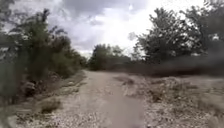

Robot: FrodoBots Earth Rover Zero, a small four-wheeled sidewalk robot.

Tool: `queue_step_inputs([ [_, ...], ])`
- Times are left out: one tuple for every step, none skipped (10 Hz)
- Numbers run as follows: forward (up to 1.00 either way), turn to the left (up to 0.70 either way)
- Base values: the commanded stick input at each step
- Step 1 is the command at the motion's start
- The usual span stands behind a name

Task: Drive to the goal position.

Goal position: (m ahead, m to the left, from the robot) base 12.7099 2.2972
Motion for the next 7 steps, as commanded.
queue_step_inputs([
  [0.70, 0.00],
  [0.70, 0.00],
  [0.70, 0.00],
  [0.70, 0.00],
  [0.70, 0.00],
  [0.70, 0.00],
  [0.70, 0.12],
])
